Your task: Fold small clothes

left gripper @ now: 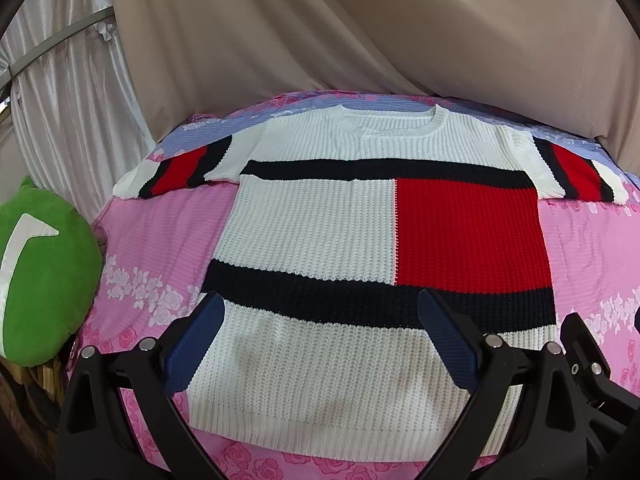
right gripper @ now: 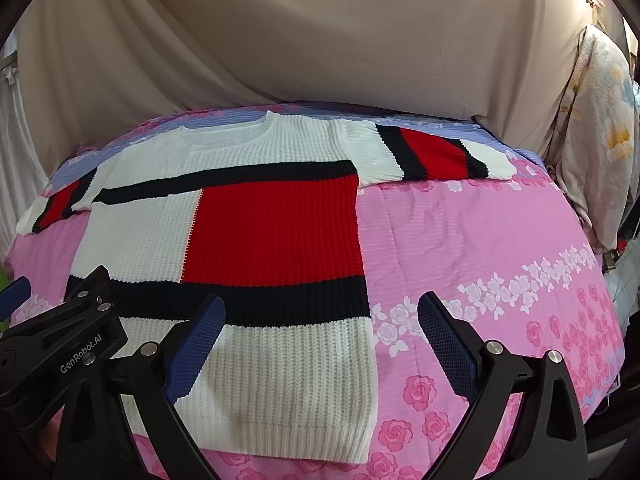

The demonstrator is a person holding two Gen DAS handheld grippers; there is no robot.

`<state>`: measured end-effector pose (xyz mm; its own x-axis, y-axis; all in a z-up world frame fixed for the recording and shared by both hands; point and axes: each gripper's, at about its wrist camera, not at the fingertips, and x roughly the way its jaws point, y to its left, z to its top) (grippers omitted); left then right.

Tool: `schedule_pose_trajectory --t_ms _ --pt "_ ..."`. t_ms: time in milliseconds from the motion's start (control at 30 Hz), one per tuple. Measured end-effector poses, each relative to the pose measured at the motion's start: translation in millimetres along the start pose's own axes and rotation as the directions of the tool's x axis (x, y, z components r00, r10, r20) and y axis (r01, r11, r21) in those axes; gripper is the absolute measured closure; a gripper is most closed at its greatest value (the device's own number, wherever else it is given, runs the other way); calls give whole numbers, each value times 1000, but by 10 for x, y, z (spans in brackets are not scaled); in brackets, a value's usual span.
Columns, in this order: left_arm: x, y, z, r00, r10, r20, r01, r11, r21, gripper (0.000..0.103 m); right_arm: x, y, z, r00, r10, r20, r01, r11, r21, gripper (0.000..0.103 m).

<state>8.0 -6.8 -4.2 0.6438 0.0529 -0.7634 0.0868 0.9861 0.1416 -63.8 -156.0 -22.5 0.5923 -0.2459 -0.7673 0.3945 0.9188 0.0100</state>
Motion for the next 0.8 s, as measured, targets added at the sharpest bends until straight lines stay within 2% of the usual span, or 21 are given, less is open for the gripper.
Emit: schedule_pose_trajectory --t_ms 800 --pt "57 36 26 1000 10 -2 -10 1000 5 8 67 31 22 1000 3 -7 -3 1000 -2 8"
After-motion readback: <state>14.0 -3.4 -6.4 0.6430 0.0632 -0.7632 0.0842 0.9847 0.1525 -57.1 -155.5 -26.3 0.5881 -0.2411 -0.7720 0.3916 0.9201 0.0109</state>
